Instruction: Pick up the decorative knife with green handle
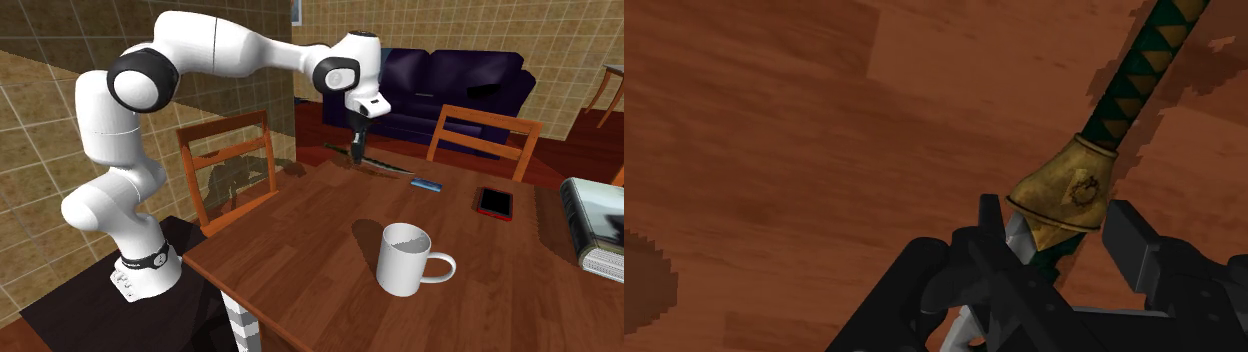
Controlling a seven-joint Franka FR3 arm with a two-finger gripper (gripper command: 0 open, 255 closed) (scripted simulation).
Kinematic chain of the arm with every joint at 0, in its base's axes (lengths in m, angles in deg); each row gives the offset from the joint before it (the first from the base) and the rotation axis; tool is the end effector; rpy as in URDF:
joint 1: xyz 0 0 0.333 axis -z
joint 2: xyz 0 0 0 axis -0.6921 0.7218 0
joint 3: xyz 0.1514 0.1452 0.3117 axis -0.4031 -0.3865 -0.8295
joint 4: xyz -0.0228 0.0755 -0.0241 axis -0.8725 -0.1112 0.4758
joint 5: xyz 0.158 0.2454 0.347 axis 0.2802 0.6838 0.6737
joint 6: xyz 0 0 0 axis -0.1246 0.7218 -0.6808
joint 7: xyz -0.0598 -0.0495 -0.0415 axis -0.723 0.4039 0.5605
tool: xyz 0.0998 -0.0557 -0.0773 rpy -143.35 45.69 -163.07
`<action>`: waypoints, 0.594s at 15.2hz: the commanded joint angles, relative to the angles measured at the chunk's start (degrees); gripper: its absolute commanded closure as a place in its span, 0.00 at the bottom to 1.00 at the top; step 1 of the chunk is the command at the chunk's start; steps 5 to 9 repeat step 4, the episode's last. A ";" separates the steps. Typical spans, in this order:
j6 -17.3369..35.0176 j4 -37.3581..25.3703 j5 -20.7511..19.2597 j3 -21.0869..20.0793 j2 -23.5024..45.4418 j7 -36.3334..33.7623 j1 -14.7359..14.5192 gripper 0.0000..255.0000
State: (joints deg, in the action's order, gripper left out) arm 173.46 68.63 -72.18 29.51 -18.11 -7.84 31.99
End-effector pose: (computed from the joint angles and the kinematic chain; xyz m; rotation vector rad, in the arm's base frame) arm 0.5752 0.4467 0.5289 -2.9487 -0.1607 -0.0221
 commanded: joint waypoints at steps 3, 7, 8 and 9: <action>-2.61 -2.73 -0.10 -0.03 0.14 -0.21 -0.14 1.00; -2.61 -2.74 -0.11 -0.03 0.14 -0.21 -0.14 1.00; -2.61 -2.74 -0.11 -0.03 0.14 -0.21 -0.14 1.00; -2.61 -2.74 -0.11 -0.03 0.14 -0.21 -0.14 1.00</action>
